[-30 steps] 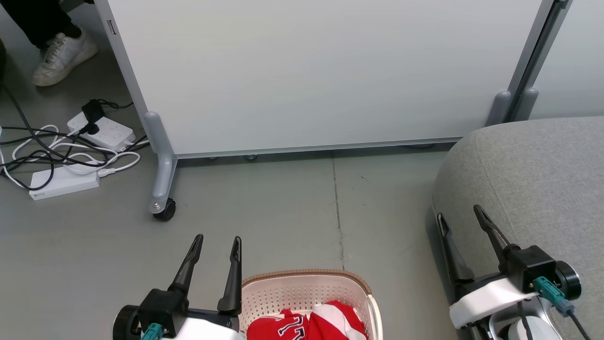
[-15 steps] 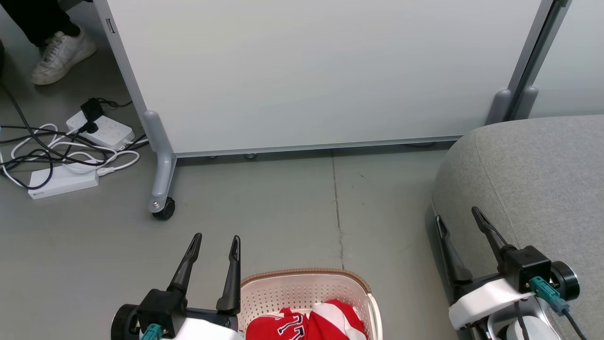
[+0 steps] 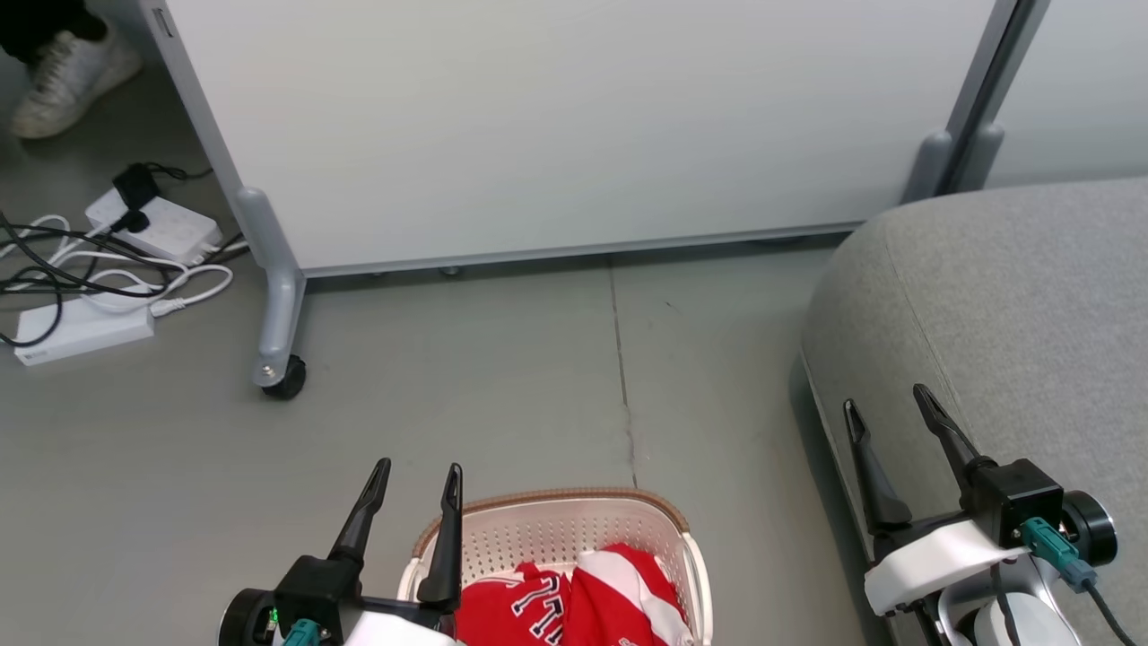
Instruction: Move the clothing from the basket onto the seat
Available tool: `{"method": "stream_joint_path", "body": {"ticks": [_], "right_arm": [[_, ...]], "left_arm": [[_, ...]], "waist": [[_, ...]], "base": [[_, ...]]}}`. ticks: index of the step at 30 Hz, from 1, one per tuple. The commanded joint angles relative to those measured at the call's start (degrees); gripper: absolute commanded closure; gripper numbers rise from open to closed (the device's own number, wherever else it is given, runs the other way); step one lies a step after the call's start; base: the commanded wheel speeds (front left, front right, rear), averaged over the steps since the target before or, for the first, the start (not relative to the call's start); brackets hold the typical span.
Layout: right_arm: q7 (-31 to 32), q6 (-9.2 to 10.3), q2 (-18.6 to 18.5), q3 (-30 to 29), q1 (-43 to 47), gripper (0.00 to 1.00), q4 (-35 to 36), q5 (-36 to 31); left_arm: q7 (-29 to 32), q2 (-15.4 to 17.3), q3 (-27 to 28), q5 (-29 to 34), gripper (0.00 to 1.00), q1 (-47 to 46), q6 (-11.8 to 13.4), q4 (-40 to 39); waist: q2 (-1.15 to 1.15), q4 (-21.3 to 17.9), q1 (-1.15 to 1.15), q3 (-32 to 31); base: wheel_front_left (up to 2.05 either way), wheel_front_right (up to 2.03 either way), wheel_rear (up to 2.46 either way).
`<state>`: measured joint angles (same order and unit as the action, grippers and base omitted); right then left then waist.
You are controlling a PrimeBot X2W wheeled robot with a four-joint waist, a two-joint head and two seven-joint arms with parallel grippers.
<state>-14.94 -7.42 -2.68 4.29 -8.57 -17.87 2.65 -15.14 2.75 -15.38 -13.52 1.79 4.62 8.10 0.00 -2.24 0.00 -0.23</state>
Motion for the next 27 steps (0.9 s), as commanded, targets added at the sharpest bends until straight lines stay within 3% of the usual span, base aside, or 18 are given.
{"method": "stream_joint_path", "body": {"ticks": [1,5,11,23,27], "right_arm": [[-0.41,-0.13,-0.42,-0.31,-0.29,0.0,-0.26,-0.22],[-0.41,-0.13,-0.41,-0.87,-1.42,0.0,0.36,0.24],[-0.37,-0.12,-0.41,-0.77,-5.08,0.0,1.71,0.12],[-0.37,-0.12,-0.35,1.91,-11.9,0.0,6.01,1.7],[-0.36,-0.12,-0.33,2.57,-12.96,0.0,6.95,3.5]], "left_arm": [[-0.01,0.24,-0.01,0.57,0.0,-1.04,0.2,0.64],[0.0,0.26,-0.53,1.31,0.0,-2.16,0.23,3.74],[-0.01,0.26,-1.8,3.08,0.0,-8.48,0.85,14.64],[-0.02,1.45,-5.88,9.52,0.0,-28.83,-3.12,42.93],[0.5,1.84,-7.7,11.49,0.0,-34.66,-3.23,51.05]], "waist": [[0.0,-0.93,0.0,1.21],[0.0,-2.39,0.0,5.13],[0.0,-4.56,0.0,14.07],[0.0,-8.04,0.0,32.9],[0.0,-9.13,0.0,36.79]], "base": [[0.0,0.0,0.0],[0.0,0.0,0.0],[0.0,0.0,0.0],[0.0,0.0,0.0],[0.0,0.0,0.0]]}}
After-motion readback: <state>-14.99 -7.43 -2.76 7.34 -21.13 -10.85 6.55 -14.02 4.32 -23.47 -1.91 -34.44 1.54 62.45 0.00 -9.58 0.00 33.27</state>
